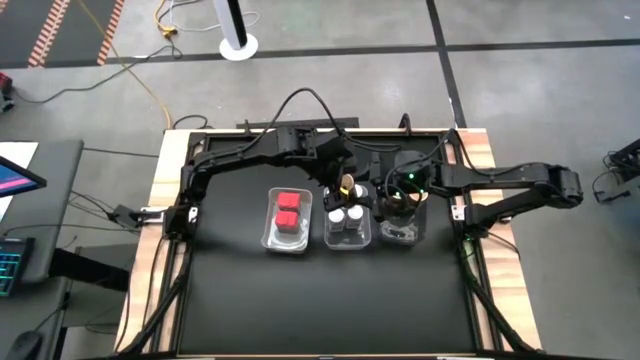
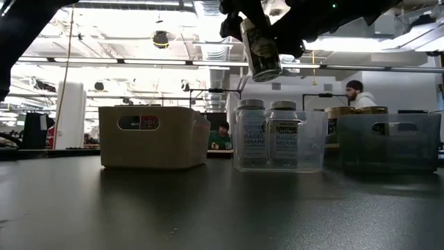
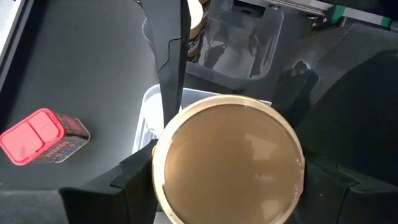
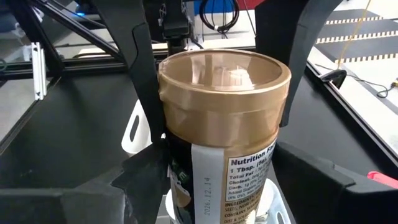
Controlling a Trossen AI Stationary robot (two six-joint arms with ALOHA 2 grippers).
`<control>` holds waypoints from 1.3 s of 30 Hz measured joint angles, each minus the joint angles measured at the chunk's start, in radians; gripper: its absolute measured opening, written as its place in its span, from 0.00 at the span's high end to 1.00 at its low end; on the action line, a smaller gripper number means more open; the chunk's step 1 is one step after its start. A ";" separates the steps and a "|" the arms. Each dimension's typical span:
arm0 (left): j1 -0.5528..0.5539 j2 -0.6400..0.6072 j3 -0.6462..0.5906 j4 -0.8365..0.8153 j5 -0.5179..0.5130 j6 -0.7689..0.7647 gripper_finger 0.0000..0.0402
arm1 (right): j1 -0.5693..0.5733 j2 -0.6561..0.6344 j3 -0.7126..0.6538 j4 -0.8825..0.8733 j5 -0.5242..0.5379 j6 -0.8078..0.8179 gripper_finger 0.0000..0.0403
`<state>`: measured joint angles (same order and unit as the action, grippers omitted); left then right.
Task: Sort spices by type
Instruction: Put the brown seasoning bottle into the black bin
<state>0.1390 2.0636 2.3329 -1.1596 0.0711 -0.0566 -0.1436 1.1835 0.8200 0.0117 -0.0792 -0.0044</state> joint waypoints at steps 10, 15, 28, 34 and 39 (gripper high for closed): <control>0.000 0.000 0.004 0.032 -0.002 -0.004 0.31 | 0.000 -0.003 0.000 -0.007 0.001 0.005 0.12; 0.000 0.000 0.004 0.030 -0.006 -0.007 0.31 | -0.003 -0.003 0.000 -0.007 0.000 0.004 0.02; -0.005 0.000 0.003 0.032 -0.008 -0.028 0.31 | 0.001 -0.005 0.000 0.005 0.000 0.022 0.05; -0.012 0.000 0.003 0.060 -0.007 -0.028 0.31 | 0.003 -0.005 0.000 0.019 0.000 0.023 0.07; -0.014 0.000 0.002 0.056 -0.006 -0.036 0.31 | 0.007 -0.005 0.000 0.021 0.001 0.023 0.16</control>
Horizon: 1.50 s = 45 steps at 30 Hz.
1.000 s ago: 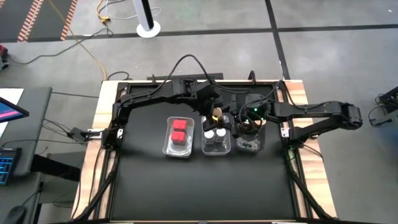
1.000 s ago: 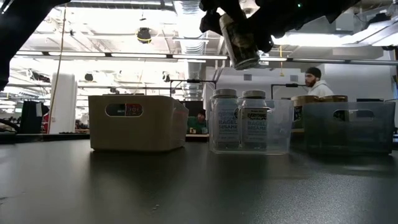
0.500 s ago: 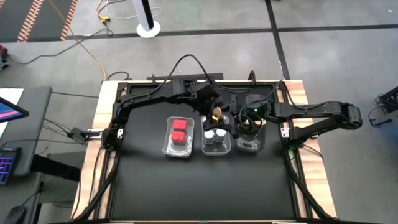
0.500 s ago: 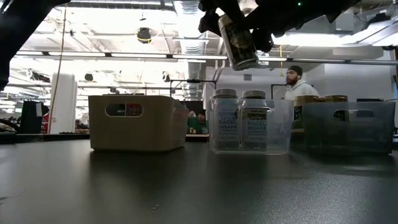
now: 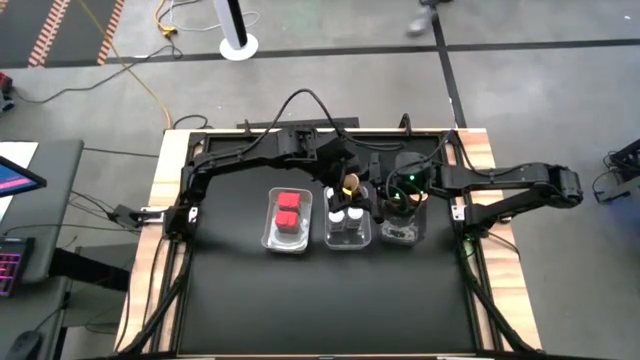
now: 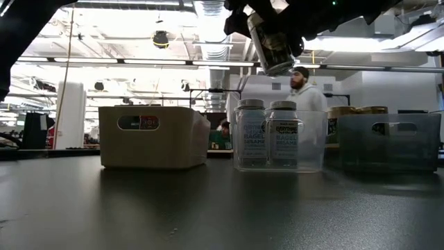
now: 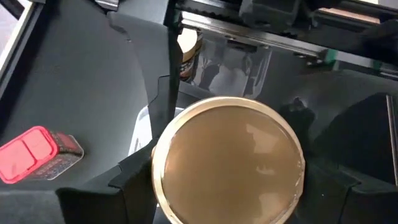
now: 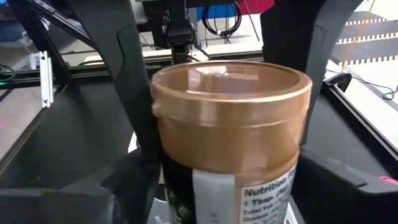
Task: Sort spices by type
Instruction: Put the brown seasoning bottle into the black bin
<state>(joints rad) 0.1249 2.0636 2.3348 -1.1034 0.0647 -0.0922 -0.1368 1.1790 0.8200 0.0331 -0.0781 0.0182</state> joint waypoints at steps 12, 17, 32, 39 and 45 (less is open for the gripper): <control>-0.002 0.000 0.000 -0.002 0.004 -0.053 0.31 | 0.000 -0.001 0.000 -0.007 -0.011 0.001 0.24; 0.000 0.000 0.000 0.001 0.001 -0.007 0.30 | 0.000 -0.001 0.000 -0.008 0.002 -0.003 0.22; 0.000 0.001 -0.001 0.003 -0.026 0.003 0.13 | -0.005 -0.006 0.000 -0.029 0.001 0.004 0.23; 0.006 -0.030 -0.001 0.045 -0.025 0.019 0.12 | -0.063 -0.118 0.000 -0.193 0.002 0.001 0.23; 0.003 -0.092 0.002 0.077 -0.059 0.077 0.12 | -0.097 -0.255 -0.001 -0.351 0.025 0.051 0.23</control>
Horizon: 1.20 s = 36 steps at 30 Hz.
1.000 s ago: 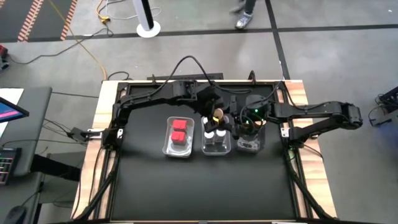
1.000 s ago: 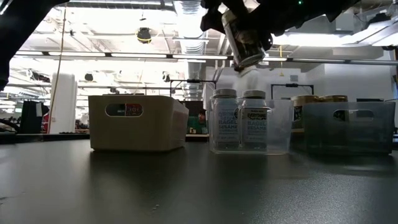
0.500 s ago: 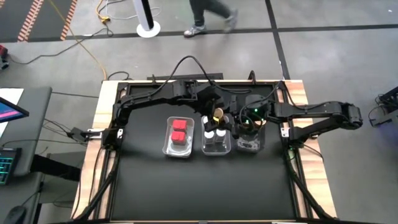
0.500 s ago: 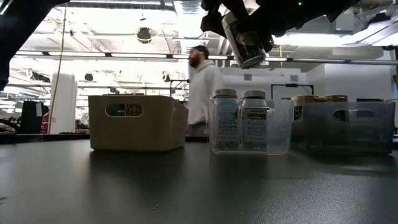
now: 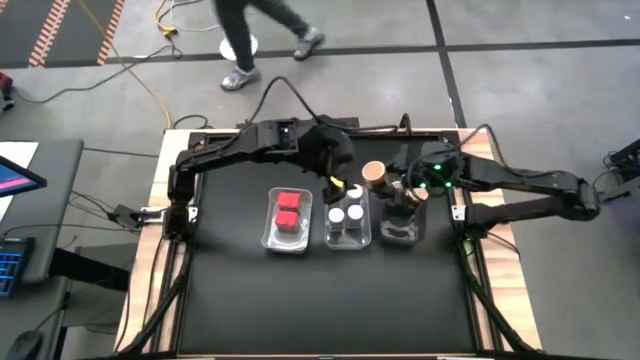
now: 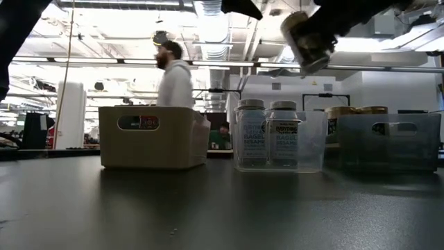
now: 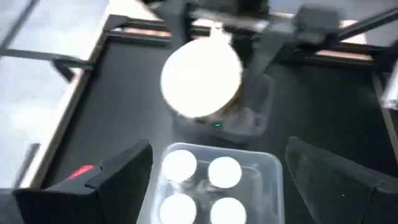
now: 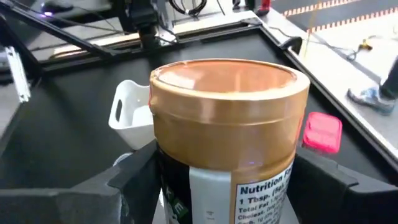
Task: Sort spices by type
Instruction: Put the brown seasoning bottle into the black bin
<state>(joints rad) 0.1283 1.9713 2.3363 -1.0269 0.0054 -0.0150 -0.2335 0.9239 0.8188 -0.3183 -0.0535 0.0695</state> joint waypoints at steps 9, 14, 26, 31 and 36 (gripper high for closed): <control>-0.005 -0.015 -0.075 0.172 -0.019 0.026 0.12 | 0.015 -0.197 0.000 -0.154 0.075 0.138 0.23; -0.005 -0.026 -0.259 0.370 -0.015 -0.006 0.12 | 0.100 -0.306 0.000 -0.258 0.176 0.232 0.24; -0.004 -0.058 -0.457 0.735 -0.012 -0.118 0.12 | 0.356 -0.493 0.000 -0.472 0.452 0.394 0.25; -0.004 -0.057 -0.458 0.776 -0.020 -0.084 0.12 | 0.387 -0.510 -0.008 -0.448 0.505 0.323 0.25; -0.004 -0.057 -0.458 0.836 -0.037 -0.174 0.12 | 0.392 -0.519 -0.080 -0.365 0.503 0.267 0.25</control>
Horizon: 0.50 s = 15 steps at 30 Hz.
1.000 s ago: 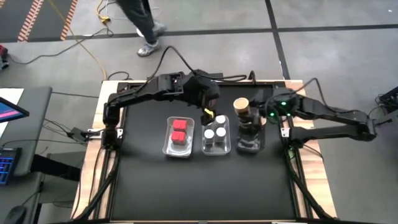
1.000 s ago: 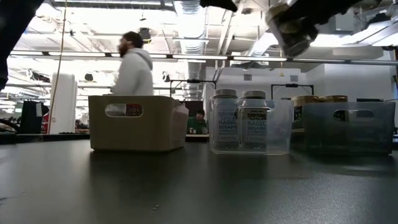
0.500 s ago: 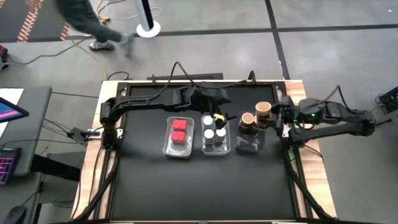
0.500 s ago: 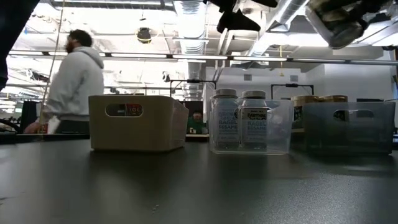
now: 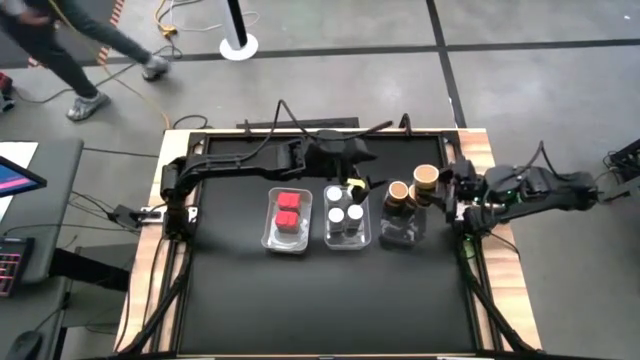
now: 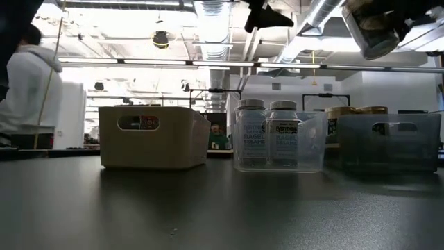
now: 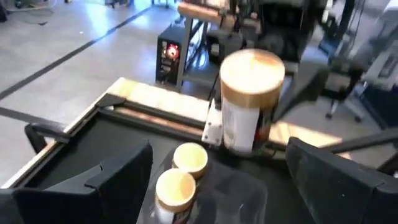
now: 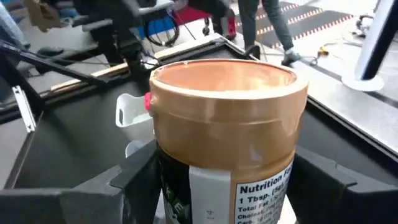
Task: Sort spices by type
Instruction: Put the brown seasoning bottle into the black bin
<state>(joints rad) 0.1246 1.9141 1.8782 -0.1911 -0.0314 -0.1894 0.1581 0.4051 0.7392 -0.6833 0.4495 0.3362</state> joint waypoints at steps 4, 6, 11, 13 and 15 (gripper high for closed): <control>0.000 0.013 -0.016 0.083 0.000 -0.030 0.12 | 0.000 -0.016 -0.067 0.169 -0.019 -0.078 0.25; -0.001 0.029 -0.020 0.123 0.021 -0.042 0.12 | 0.000 -0.028 -0.091 0.258 -0.031 -0.124 0.25; -0.015 0.125 -0.017 0.358 0.113 -0.041 0.12 | -0.001 -0.081 -0.137 0.305 -0.081 -0.145 0.25; -0.017 0.142 -0.014 0.391 0.116 -0.018 0.12 | 0.000 -0.097 -0.154 0.307 -0.119 -0.143 0.25; -0.018 0.156 -0.013 0.405 0.114 0.003 0.12 | 0.000 -0.118 -0.173 0.330 -0.144 -0.143 0.25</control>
<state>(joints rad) 0.1063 2.0699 1.8648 0.2143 0.0828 -0.1861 0.1586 0.2874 0.5657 -0.3536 0.3058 0.1929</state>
